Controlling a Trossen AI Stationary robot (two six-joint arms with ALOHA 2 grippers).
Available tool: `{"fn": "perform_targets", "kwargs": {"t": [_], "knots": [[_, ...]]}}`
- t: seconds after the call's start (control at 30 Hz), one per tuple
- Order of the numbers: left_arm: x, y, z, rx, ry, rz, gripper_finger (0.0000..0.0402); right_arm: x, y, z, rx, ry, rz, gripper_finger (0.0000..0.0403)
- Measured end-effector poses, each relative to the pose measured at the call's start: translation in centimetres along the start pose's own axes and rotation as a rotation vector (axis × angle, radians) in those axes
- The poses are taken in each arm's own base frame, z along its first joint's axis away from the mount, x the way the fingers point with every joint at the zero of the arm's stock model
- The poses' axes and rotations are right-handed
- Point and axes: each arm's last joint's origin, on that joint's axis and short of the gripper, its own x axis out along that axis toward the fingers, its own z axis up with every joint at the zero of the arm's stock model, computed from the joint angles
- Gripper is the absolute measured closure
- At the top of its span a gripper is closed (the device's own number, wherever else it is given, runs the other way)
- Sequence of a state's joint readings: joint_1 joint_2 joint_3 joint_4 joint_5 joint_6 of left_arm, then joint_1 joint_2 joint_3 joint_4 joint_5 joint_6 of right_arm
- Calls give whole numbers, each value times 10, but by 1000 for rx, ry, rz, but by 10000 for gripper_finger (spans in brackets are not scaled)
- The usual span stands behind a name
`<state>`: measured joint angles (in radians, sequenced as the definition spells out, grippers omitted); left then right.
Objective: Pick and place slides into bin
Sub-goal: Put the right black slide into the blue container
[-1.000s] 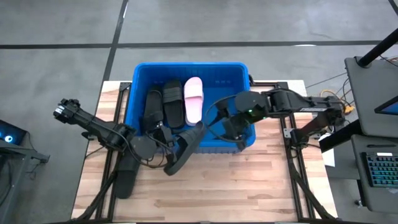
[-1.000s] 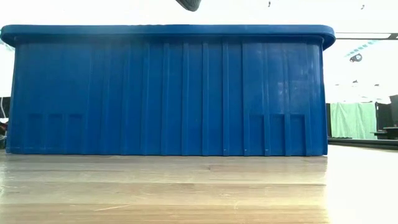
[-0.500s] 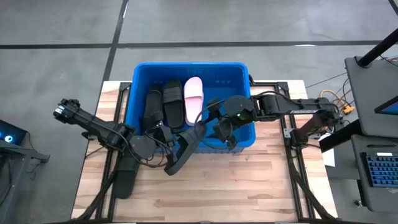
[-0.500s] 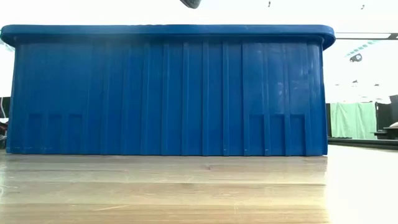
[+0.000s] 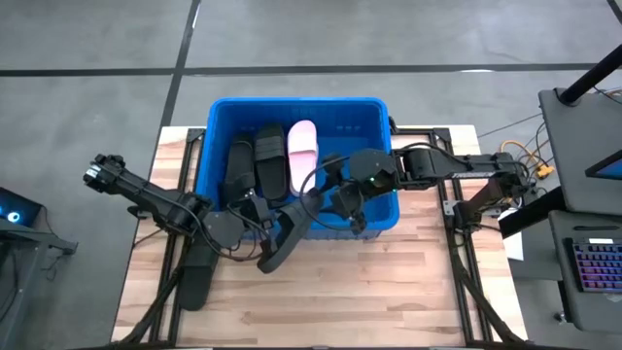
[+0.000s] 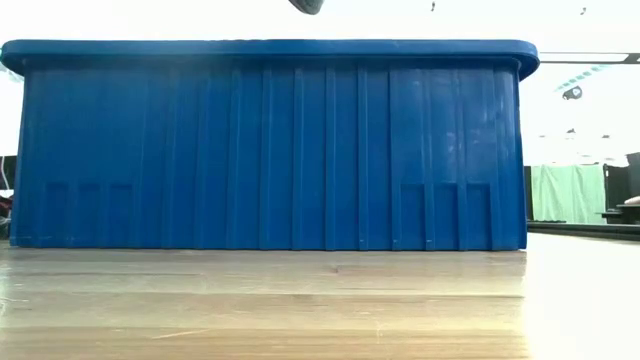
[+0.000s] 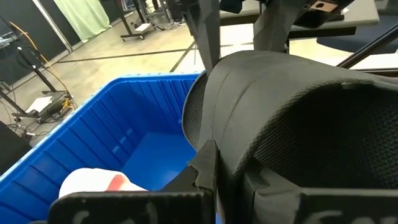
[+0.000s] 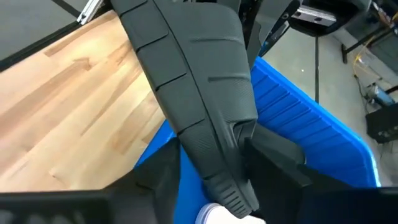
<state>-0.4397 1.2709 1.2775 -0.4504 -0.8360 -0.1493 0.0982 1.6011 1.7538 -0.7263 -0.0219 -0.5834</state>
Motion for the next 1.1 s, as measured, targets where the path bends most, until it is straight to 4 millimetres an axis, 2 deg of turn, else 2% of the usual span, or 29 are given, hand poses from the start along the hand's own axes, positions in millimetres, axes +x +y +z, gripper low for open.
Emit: {"fn": "perform_targets", "kwargs": {"t": [0.27,0.53,0.67,0.83,1.0,1.1], "knots": [[0,0,0,0,-1,0,401,-1,0,0,44,8,-8,368],[0,0,3,-22,-21,-2,392,-2,0,0,83,7,-17,369],[0,0,3,-27,-23,-14,351,-6,-3,2,123,7,-79,369],[-6,5,7,-54,-42,-37,271,-19,-5,3,130,-2,-113,369],[-23,21,17,-110,-94,-73,187,-33,-3,-1,139,54,-119,369],[-36,34,25,-171,-153,-97,157,-38,-2,-6,141,107,-155,369]]}}
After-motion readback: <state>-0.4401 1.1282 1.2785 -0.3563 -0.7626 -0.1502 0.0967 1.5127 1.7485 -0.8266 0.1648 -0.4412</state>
